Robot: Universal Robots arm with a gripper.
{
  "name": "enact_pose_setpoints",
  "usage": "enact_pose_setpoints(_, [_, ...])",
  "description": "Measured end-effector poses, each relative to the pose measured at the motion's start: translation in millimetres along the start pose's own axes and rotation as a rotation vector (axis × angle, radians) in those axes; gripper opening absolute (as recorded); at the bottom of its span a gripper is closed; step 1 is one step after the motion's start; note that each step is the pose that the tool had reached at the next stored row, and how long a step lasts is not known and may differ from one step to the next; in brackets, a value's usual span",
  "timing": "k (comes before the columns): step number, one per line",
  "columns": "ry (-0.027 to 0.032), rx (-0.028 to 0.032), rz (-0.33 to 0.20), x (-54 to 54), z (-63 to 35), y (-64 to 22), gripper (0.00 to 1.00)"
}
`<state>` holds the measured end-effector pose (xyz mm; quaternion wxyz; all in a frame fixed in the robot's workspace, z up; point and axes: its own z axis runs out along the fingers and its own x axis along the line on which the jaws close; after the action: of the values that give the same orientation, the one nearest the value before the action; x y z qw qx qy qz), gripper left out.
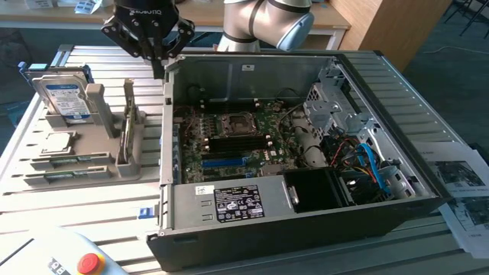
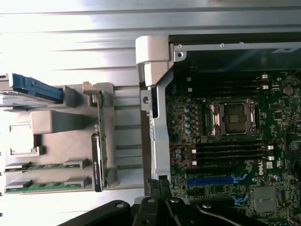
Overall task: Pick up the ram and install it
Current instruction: 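Reach for the ram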
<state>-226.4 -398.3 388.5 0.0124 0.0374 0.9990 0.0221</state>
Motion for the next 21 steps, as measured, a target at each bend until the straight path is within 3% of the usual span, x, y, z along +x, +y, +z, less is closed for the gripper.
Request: enact_pose_setpoints(21, [0.0005,0.0000,0.000,44.6,2.7,-3.5,0.10])
